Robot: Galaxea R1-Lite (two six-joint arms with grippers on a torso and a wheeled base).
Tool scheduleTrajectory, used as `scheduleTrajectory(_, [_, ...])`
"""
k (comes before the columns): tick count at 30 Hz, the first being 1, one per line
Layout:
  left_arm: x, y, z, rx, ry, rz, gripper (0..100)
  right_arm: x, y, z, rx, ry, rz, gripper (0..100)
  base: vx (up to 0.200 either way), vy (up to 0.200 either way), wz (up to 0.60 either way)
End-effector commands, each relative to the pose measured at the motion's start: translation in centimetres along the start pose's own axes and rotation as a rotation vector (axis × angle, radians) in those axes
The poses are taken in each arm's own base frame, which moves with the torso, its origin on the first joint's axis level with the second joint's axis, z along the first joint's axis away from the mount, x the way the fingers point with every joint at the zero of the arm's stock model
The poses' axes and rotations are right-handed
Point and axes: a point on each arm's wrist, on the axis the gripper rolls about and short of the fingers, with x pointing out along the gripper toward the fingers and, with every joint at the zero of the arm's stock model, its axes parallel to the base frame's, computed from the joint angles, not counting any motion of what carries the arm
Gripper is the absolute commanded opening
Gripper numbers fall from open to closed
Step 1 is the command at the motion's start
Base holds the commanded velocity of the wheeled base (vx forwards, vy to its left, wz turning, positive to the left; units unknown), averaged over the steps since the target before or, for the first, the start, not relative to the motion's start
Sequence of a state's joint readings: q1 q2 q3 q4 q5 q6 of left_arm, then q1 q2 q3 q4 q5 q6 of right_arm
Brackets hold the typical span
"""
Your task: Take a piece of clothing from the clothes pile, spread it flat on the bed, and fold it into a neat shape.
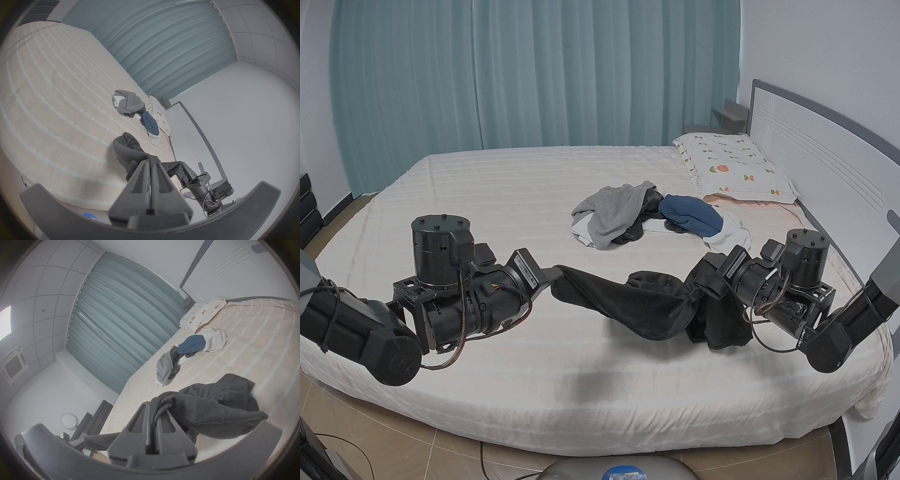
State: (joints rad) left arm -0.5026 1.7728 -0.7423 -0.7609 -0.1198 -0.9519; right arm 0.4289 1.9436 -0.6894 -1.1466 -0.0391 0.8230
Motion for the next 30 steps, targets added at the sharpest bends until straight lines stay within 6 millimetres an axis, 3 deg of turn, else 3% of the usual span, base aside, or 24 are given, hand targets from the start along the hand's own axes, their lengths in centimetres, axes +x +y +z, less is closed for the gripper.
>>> scheduleTrajectory(1, [-0.2, -0.1, 0.1, 0.007, -0.003, -0.003, 0, 0.0, 0.4, 0.1, -0.001, -0.005, 0.014, 0, 0.000, 0.200, 0.00])
scheduleTrajectory(8, [-0.6, 0.1, -0.1, 0.008, -0.001, 0.003, 0, 0.0, 1.2, -0.7, -0.005, 0.018, 0.041, 0, 0.000, 0.200, 0.00])
scheduleTrajectory(15, [-1.7, 0.0, 0.4, 0.004, -0.023, 0.000, 0, 1.3, 3.3, -0.9, -0.019, 0.015, 0.111, 0, 0.000, 0.200, 0.00])
scheduleTrajectory(18, [-2.3, 0.3, 0.5, -0.001, -0.022, 0.006, 0, 1.4, 3.8, -1.9, -0.034, 0.037, 0.125, 0, 0.000, 0.200, 0.00])
scheduleTrajectory(24, [-2.1, 0.7, 0.2, -0.008, -0.008, 0.020, 0, 0.8, 2.7, -2.5, -0.027, 0.071, 0.096, 0, 0.000, 0.200, 0.00])
scheduleTrajectory(30, [-2.1, 0.8, 0.2, -0.009, -0.007, 0.025, 0, 0.5, 3.0, -2.5, -0.024, 0.065, 0.098, 0, 0.000, 0.200, 0.00])
